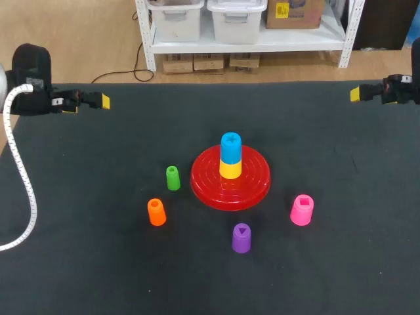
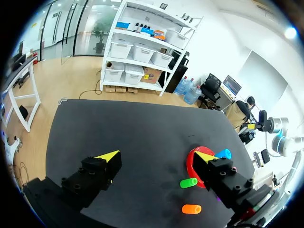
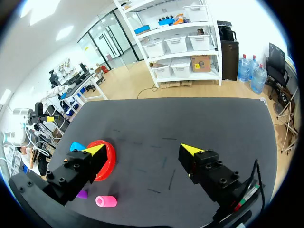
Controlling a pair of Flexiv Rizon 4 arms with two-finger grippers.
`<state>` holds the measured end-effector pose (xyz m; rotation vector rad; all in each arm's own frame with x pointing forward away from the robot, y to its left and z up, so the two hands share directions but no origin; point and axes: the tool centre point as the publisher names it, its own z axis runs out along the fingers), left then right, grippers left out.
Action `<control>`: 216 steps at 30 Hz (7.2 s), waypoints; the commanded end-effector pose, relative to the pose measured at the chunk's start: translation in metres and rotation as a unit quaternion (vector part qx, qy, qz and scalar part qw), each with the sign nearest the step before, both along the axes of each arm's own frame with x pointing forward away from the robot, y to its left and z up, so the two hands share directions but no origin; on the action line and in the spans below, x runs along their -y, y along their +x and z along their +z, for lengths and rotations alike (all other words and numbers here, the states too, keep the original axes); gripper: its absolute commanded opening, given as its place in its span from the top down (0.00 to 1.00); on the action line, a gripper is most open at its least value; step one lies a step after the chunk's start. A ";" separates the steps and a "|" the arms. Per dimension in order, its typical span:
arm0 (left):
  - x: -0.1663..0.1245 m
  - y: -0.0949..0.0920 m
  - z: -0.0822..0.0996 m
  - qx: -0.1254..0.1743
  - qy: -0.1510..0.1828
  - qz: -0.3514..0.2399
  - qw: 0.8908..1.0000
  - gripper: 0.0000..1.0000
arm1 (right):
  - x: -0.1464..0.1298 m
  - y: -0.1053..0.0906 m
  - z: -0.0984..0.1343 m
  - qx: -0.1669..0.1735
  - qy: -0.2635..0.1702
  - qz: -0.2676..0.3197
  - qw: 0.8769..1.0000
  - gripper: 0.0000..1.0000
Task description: Pick up and stack the cylinders on the red base in this order: pink,purple,orange,green
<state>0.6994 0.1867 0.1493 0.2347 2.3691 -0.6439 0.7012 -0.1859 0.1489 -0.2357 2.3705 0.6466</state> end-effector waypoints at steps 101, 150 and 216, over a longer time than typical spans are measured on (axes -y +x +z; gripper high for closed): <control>0.045 -0.053 0.018 0.211 0.093 -0.663 0.712 0.00 | -0.001 0.000 0.001 0.000 -0.001 -0.001 1.000 0.00; 0.055 -0.056 0.019 0.217 0.102 -0.672 0.700 0.00 | -0.015 -0.057 0.009 0.111 -0.211 0.193 0.952 0.00; 0.055 -0.056 0.019 0.217 0.102 -0.672 0.700 0.00 | -0.122 -0.170 -0.095 -0.024 -0.375 0.517 0.769 0.00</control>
